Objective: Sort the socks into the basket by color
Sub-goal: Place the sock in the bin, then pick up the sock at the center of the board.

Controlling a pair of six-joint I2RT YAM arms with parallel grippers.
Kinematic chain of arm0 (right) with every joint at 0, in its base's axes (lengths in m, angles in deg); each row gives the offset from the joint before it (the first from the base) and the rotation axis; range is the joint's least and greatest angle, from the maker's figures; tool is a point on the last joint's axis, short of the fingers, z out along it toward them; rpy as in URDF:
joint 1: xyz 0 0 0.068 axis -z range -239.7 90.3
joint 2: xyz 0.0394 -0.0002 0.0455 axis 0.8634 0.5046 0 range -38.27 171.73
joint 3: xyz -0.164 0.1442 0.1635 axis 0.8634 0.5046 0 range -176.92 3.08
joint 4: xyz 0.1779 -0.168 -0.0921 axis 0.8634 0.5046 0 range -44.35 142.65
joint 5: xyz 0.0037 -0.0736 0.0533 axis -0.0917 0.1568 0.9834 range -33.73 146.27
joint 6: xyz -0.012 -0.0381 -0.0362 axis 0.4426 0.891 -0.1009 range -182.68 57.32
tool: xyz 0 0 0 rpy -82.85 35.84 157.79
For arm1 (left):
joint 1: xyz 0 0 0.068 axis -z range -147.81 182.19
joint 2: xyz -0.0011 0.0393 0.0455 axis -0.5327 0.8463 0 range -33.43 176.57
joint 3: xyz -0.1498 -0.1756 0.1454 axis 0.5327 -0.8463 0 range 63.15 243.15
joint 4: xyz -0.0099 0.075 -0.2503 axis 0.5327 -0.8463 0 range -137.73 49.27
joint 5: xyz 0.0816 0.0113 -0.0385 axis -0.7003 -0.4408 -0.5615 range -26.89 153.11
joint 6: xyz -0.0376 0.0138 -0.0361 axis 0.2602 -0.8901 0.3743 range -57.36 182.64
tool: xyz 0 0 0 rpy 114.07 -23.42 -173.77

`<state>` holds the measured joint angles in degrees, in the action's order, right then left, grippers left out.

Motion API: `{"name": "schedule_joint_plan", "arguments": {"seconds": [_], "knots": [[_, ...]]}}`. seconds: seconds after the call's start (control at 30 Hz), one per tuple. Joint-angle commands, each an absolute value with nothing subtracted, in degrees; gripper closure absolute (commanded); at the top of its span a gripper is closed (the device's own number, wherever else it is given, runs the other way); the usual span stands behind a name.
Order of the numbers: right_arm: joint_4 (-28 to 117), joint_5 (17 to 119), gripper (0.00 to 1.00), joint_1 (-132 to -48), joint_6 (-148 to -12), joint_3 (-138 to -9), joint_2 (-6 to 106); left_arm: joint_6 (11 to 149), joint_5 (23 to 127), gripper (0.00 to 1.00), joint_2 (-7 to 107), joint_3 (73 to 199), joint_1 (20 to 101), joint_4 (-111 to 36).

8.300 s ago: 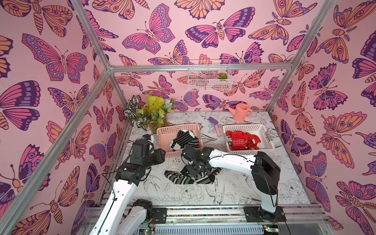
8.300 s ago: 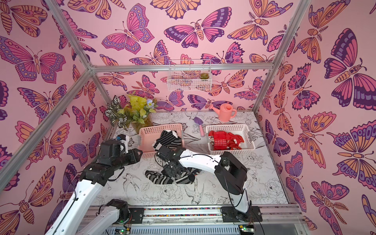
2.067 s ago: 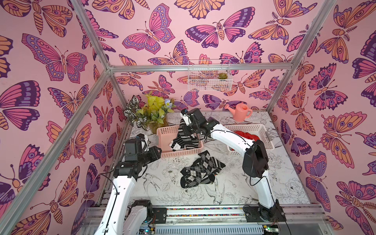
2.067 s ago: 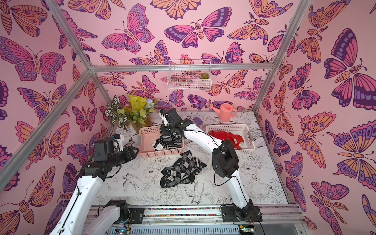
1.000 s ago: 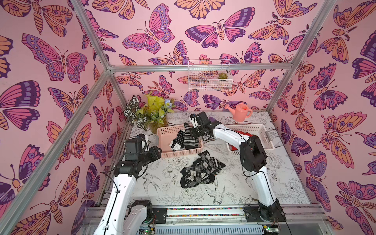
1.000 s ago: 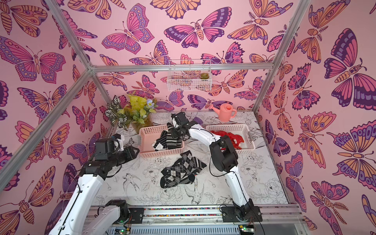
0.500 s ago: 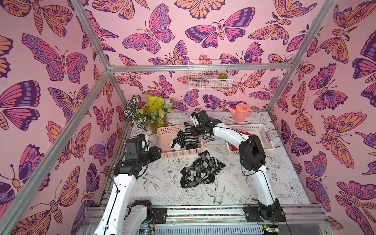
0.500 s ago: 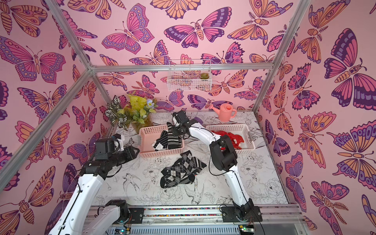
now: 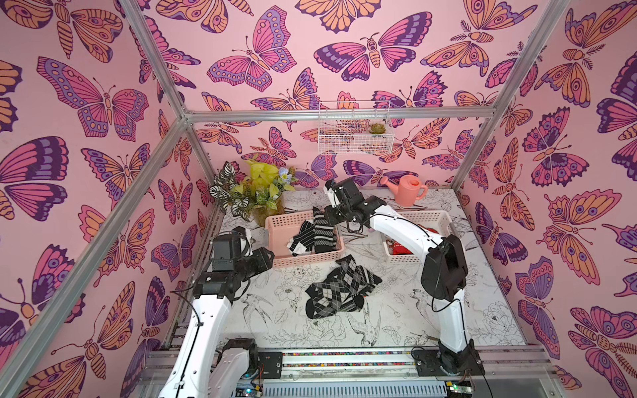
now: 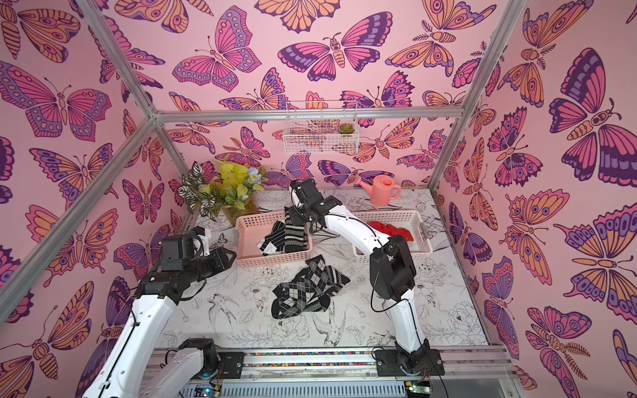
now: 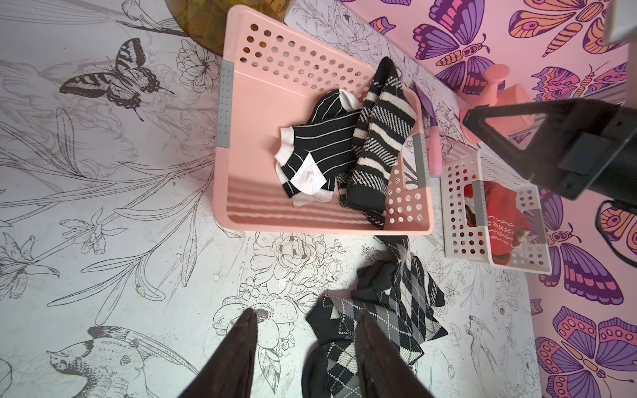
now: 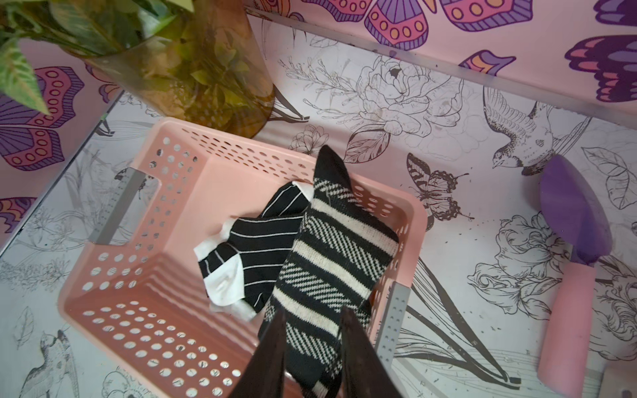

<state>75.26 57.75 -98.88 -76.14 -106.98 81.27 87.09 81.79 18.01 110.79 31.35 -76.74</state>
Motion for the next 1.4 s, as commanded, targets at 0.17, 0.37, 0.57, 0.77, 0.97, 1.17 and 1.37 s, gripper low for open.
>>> {"name": "schedule_joint_plan", "arguments": {"seconds": [0.17,0.37,0.57,0.77,0.97,1.17,1.37], "knots": [[83.3,55.8,0.69,-100.7,-76.4,-101.9,72.9,86.5,82.9,0.52,17.1,110.2,30.9,-76.3],[87.4,53.8,0.68,-103.1,-78.0,-93.9,64.9,86.5,83.0,0.52,16.9,110.3,30.9,-76.2],[89.6,51.8,0.68,-106.7,-81.2,-85.3,58.1,86.9,83.1,0.52,16.6,110.1,31.1,-76.1],[88.9,50.5,0.68,-108.9,-86.0,-76.6,52.2,86.9,82.6,0.52,17.6,111.0,32.1,-75.9],[89.1,49.8,0.68,-110.8,-89.4,-71.3,45.4,85.9,80.4,0.52,19.2,113.2,35.1,-76.0],[89.1,49.7,0.67,-112.4,-92.3,-66.8,40.8,84.9,77.6,0.52,20.6,115.1,38.6,-76.0],[87.0,49.7,0.67,-114.1,-95.6,-60.6,37.2,83.8,74.7,0.52,21.1,115.8,41.5,-76.1]]}}
